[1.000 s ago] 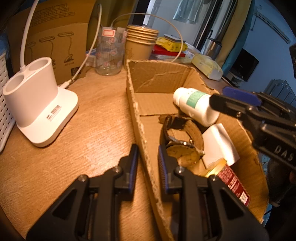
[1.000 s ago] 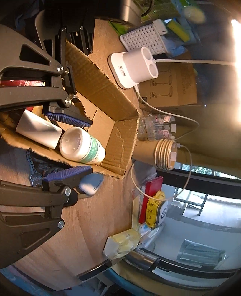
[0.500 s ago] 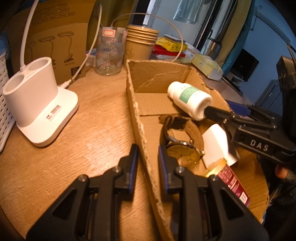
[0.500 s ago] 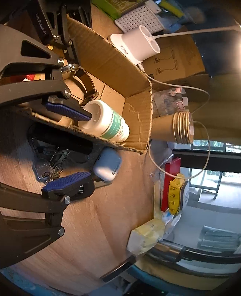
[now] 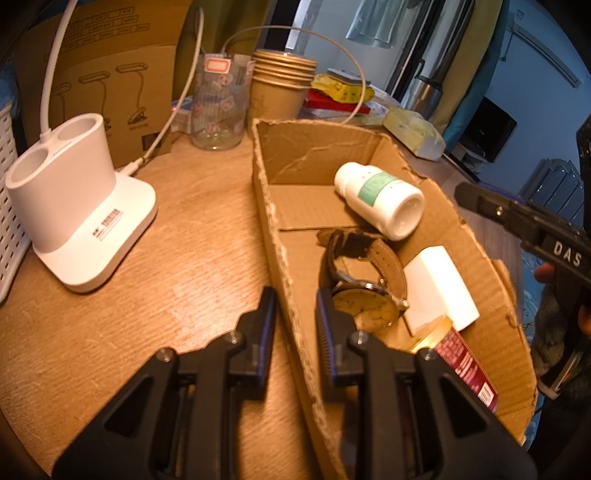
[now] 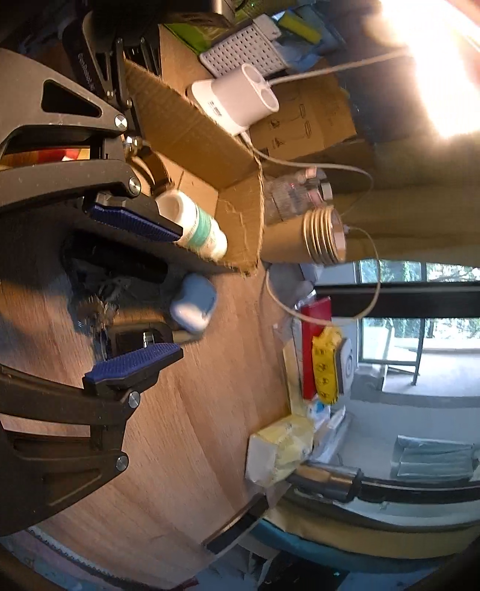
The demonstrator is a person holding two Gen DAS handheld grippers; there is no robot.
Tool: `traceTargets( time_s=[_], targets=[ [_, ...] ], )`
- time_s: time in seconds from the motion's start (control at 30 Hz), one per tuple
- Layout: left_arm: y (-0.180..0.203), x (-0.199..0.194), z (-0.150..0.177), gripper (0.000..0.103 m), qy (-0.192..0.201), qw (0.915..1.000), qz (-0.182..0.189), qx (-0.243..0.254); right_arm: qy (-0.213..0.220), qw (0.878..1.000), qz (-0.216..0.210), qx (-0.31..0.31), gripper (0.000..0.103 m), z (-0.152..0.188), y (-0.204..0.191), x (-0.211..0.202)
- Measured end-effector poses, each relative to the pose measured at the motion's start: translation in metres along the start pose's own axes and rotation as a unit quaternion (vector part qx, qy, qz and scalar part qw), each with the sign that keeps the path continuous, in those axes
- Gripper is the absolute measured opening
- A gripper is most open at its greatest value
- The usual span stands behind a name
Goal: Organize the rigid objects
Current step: 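Move the right gripper to the black car key and grasp it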
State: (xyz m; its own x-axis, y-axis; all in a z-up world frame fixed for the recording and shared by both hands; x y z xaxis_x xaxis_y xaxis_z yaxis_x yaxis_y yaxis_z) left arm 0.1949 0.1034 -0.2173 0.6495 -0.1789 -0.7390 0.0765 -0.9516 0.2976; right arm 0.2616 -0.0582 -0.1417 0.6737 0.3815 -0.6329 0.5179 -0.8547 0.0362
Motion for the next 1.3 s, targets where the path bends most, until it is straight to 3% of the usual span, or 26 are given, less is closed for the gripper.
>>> traceTargets(
  time_s=[0.2,0.4,1.03,1.27,1.3],
  targets=[
    [0.000,0.000,0.000,0.024,0.000,1.0000,0.000,0.000,0.003,1.000,0.014,0.017,0.060,0.002,0.025,-0.002],
    [0.000,0.000,0.000,0.024,0.000,1.0000,0.000,0.000,-0.022,0.999,0.027,0.034,0.060,0.018,0.046,0.017],
    [0.000,0.000,0.000,0.024,0.000,1.0000,0.000,0.000,-0.076,0.997,0.015,0.019,0.060,0.041,0.040,0.066],
    [-0.001,0.000,0.000,0.024,0.000,1.0000,0.000,0.000,-0.081,0.996,0.015,0.019,0.047,0.041,0.041,0.070],
    [0.000,0.000,0.000,0.024,0.000,1.0000,0.000,0.000,-0.081,0.996,0.014,0.019,0.042,0.041,0.042,0.070]
  ],
)
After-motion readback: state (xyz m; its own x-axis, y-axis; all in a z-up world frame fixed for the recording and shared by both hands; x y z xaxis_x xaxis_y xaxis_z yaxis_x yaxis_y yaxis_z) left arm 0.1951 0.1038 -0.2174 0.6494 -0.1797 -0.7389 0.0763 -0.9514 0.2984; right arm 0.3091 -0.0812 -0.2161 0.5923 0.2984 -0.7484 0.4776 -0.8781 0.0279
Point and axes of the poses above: each gripper's, at about its wrist camera, not at the fingertips, and x roughly the way its jaws point, y to its right, z to its underside, the point moved 8 cm from there along x, roughly the way its jaws point, and after that the axes turned 3 degrees about -x, right-handed, at the moved point
